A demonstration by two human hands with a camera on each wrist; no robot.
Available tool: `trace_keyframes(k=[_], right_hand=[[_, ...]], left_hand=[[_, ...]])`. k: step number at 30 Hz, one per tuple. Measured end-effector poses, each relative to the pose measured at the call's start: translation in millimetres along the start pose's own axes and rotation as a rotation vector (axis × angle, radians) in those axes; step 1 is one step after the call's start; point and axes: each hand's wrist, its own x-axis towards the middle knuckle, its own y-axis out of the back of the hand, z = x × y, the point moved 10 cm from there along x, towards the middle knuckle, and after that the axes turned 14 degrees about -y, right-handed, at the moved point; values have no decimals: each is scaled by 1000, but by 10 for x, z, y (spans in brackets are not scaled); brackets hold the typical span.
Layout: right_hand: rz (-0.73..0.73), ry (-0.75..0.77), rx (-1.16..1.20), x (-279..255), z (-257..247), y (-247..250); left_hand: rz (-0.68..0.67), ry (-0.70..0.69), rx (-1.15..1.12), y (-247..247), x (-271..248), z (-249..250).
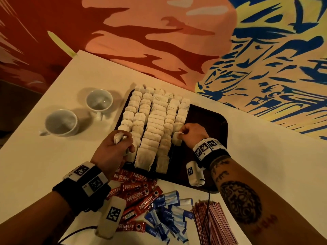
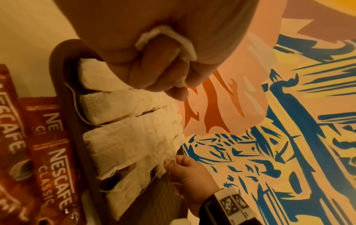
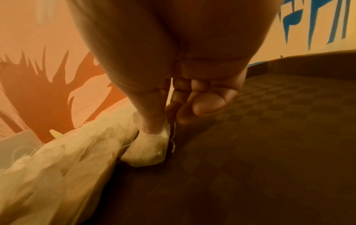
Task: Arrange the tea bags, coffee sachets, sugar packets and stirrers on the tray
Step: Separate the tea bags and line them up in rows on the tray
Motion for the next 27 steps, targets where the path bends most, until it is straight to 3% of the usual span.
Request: trace_keyframes(k=[8,12,16,19,21,23,27], right_hand=[[23,-30,-7,128,-34,41],[66,-60,52,85,12,121],[119,62,266,-332,-199,240],[7,232,441,-857,-468,200],[-81,305,417,-1153,-594,112],[-119,333,384,-1335,-625,12],[-62,279,464,-1399,-496,-66]], left_hand=[[7,31,-33,-56,2,11],[-31,115,-94,-193,-39,1],[-90,325,-376,-475,-154,-39],[-162,426,-574,-702,-243,-25],[-215,437,-662,-814,-276,1],[-261,425,-673,-906,-314,33],[-319,436,-543,-1008,-399,-46]])
